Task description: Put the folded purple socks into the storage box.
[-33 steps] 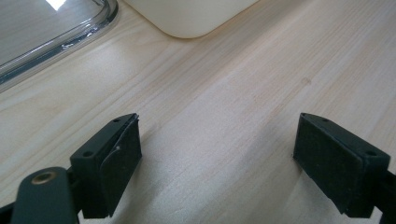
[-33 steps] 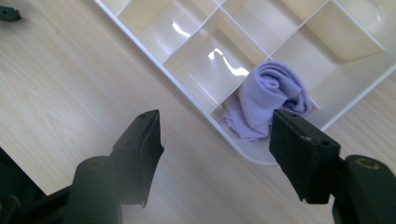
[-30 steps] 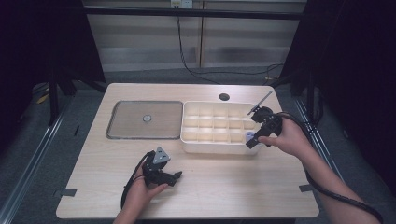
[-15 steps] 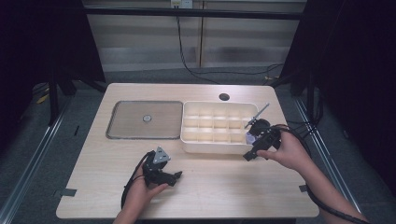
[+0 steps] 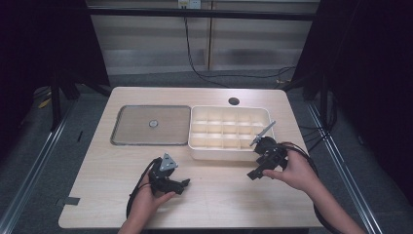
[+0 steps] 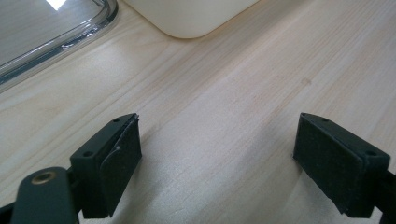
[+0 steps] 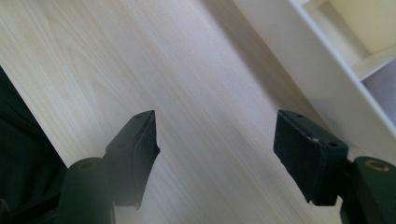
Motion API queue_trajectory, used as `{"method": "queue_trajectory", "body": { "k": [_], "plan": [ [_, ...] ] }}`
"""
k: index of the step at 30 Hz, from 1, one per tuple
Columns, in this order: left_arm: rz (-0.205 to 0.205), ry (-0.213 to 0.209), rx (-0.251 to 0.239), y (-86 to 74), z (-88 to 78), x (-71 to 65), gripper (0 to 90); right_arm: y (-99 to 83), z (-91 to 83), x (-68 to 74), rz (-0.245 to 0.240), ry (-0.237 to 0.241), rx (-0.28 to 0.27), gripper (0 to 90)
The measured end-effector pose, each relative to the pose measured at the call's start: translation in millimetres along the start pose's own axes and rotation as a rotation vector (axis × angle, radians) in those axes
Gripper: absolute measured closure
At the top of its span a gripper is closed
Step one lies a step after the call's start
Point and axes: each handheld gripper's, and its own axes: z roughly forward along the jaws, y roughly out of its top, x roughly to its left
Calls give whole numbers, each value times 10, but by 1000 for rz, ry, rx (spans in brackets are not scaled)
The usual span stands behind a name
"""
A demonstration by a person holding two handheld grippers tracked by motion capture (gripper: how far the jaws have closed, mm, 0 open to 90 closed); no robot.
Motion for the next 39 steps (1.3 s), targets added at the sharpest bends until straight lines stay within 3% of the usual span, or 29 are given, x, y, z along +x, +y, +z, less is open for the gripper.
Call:
{"method": "queue_trajectory", "body": {
  "k": [12, 17, 25, 34, 39],
  "plan": [
    [1, -1, 0, 0, 0, 0, 144, -129, 286, 74, 2, 44, -54, 299],
    [1, 0, 0, 0, 0, 0, 145, -181, 434, 99, -2, 67, -48, 294],
    [0, 0, 0, 0, 0, 0, 145, -242, 604, 105, -12, 75, -80, 286],
    [-1, 0, -1, 0, 0, -1, 145, -317, 710, 158, -89, 57, -152, 244],
    [0, 0, 0, 0, 0, 0, 144, -403, 743, 166, -125, 44, -223, 209]
  ]
}}
